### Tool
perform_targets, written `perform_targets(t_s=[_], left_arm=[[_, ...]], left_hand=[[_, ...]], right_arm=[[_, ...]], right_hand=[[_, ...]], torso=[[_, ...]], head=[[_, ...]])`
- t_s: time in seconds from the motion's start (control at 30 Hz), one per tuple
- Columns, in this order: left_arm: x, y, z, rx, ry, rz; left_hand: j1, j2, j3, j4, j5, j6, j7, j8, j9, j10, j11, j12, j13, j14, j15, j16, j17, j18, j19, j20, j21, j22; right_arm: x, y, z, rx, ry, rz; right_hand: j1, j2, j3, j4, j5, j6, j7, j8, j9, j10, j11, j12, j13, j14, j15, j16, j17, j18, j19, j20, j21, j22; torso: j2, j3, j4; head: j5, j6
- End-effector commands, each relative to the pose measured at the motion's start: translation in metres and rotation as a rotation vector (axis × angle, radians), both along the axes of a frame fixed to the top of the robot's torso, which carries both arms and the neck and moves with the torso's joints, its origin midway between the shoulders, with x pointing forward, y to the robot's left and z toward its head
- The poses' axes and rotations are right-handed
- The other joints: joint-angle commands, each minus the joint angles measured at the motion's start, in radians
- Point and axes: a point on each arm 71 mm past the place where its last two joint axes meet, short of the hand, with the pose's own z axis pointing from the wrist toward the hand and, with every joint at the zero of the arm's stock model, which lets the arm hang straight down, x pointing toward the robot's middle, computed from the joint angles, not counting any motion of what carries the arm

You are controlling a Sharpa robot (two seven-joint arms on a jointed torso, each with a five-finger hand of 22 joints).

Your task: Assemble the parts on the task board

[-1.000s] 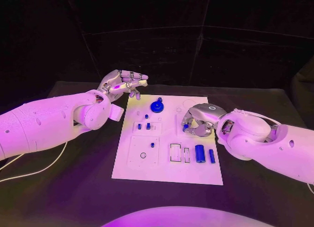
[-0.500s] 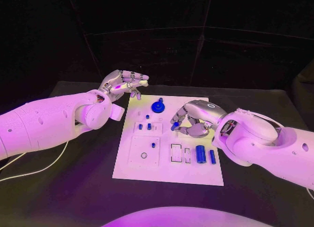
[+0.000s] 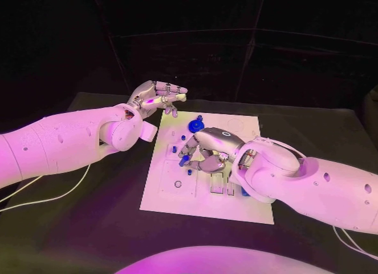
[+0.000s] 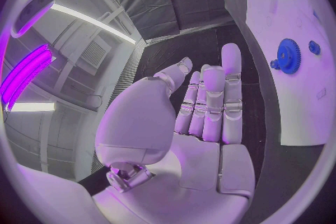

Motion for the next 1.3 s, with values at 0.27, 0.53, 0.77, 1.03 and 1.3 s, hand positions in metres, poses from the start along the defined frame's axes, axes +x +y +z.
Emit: perform_targets(t_s=[0.27, 0.53, 0.77, 1.03, 1.3], left_arm=[[0.000, -0.004, 0.001, -0.009, 0.001, -0.018], [0.000, -0.004, 0.001, -0.010, 0.001, -0.020], [0.000, -0.004, 0.001, -0.010, 0.001, -0.020], [0.000, -0.004, 0.001, -0.010, 0.002, -0.020], [0.000, -0.004, 0.001, -0.010, 0.002, -0.021]], left_hand=[[0.008, 0.002, -0.006, -0.001, -0.001, 0.000, 0.005, 0.004, -0.001, -0.007, -0.003, 0.006, 0.002, -0.008, -0.002, -0.006, -0.001, 0.013, -0.006, 0.003, -0.004, -0.001], [0.008, 0.002, -0.006, -0.001, -0.001, 0.000, 0.005, 0.004, -0.001, -0.007, -0.003, 0.006, 0.002, -0.008, -0.002, -0.006, -0.001, 0.013, -0.006, 0.003, -0.004, -0.001], [0.008, 0.002, -0.006, -0.001, -0.001, 0.000, 0.005, 0.004, -0.001, -0.007, -0.003, 0.006, 0.002, -0.008, -0.002, -0.006, -0.001, 0.013, -0.006, 0.003, -0.004, -0.001], [0.008, 0.002, -0.006, -0.001, -0.001, 0.000, 0.005, 0.004, -0.001, -0.007, -0.003, 0.006, 0.002, -0.008, -0.002, -0.006, -0.001, 0.013, -0.006, 0.003, -0.004, -0.001], [0.008, 0.003, -0.008, -0.001, -0.001, -0.001, 0.006, 0.004, -0.001, -0.008, -0.003, 0.009, 0.002, -0.010, -0.001, -0.007, -0.004, 0.013, -0.006, 0.004, -0.006, -0.002]], right_arm=[[-0.005, 0.015, -0.019, -0.085, 0.021, 0.097], [-0.006, 0.018, -0.029, -0.122, 0.031, 0.105], [-0.008, 0.018, -0.039, -0.167, 0.057, 0.120], [-0.009, 0.019, -0.043, -0.171, 0.054, 0.120], [-0.010, 0.022, -0.044, -0.164, 0.048, 0.120]], right_hand=[[0.007, 0.004, 0.008, 0.000, 0.000, 0.000, 0.004, 0.004, 0.002, 0.004, 0.004, -0.007, 0.000, 0.019, -0.002, 0.006, 0.003, 0.001, 0.005, 0.002, 0.003, -0.001], [0.007, 0.004, 0.009, 0.000, 0.000, 0.001, 0.004, 0.004, 0.002, 0.005, 0.004, -0.007, 0.000, 0.019, -0.002, 0.007, 0.004, 0.001, 0.006, 0.002, 0.004, 0.002], [0.007, 0.005, 0.010, 0.000, 0.000, 0.001, 0.004, 0.004, 0.002, 0.006, 0.004, -0.008, 0.000, 0.020, -0.002, 0.008, 0.005, 0.000, 0.005, 0.002, 0.005, 0.002], [0.007, 0.005, 0.010, -0.001, 0.000, 0.001, 0.004, 0.004, 0.002, 0.006, 0.004, -0.008, 0.000, 0.019, -0.002, 0.007, 0.004, 0.000, 0.006, 0.003, 0.005, 0.003], [0.008, 0.005, 0.011, -0.001, 0.000, 0.002, 0.004, 0.004, 0.002, 0.007, 0.004, -0.009, 0.000, 0.019, -0.002, 0.008, 0.004, 0.000, 0.005, 0.003, 0.005, 0.003]], torso=[[0.000, 0.0001, -0.0020], [0.000, 0.0010, -0.0016], [0.000, 0.0002, -0.0017], [0.000, 0.0005, -0.0017], [0.000, -0.0001, -0.0015]], head=[[0.009, -0.006], [0.012, -0.009], [0.014, -0.012], [0.016, -0.015], [0.017, -0.018]])
